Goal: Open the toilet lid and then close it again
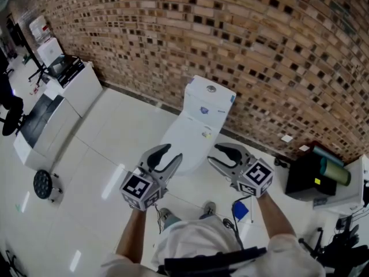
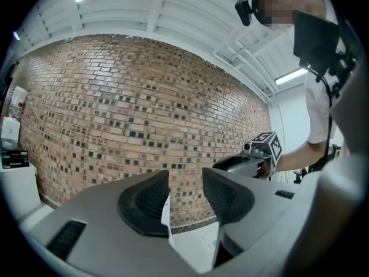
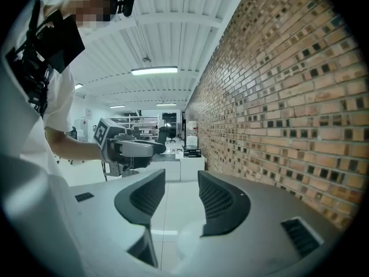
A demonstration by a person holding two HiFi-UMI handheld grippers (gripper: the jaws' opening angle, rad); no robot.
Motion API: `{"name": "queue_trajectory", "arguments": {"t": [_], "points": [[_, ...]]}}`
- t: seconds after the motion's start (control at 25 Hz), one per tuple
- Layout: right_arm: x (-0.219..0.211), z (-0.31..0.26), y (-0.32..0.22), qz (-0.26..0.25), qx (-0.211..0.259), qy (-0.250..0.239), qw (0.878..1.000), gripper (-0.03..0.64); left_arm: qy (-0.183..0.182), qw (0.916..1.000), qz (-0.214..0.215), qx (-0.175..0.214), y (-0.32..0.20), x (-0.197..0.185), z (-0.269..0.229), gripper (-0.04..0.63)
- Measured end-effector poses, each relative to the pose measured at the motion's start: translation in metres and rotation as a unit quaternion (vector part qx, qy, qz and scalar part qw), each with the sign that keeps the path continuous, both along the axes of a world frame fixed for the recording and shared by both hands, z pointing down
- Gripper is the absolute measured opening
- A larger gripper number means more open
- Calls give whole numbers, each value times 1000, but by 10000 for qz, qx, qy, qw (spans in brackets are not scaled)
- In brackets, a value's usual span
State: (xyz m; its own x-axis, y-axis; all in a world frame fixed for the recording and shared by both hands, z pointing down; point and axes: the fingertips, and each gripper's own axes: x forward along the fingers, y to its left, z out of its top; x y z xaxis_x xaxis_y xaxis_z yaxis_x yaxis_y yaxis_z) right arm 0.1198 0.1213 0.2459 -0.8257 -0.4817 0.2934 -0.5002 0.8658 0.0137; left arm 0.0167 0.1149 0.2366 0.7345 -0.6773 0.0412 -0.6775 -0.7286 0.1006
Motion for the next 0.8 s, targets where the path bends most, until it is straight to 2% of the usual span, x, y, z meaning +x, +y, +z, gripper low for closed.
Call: {"name": "queue_trajectory", "arguments": {"t": [0.16, 0.36, 0.48, 0.6, 0.68, 0.8], "points": [[0, 6, -3, 64, 33, 235, 9997, 186, -50, 9999, -118, 22, 4, -18, 2, 181], [7, 25, -18, -4, -7, 851, 9964, 186, -64, 9990, -436, -43, 9, -48, 14, 181], [11, 43, -30, -100, 15, 1066, 9943, 186, -209, 9981, -572, -92, 7, -54, 21, 181], [20, 63, -39, -484, 83, 1412, 9888, 186, -93, 9962, -808, -326, 8, -45, 29, 181], [23, 78, -51, -885, 206, 1644, 9822, 186, 125, 9936, -1073, -339, 3, -36, 28, 181], [39, 100, -65, -1543, 342, 1881, 9693, 186, 168, 9867, -1583, -342, -9, -11, 31, 181]]}}
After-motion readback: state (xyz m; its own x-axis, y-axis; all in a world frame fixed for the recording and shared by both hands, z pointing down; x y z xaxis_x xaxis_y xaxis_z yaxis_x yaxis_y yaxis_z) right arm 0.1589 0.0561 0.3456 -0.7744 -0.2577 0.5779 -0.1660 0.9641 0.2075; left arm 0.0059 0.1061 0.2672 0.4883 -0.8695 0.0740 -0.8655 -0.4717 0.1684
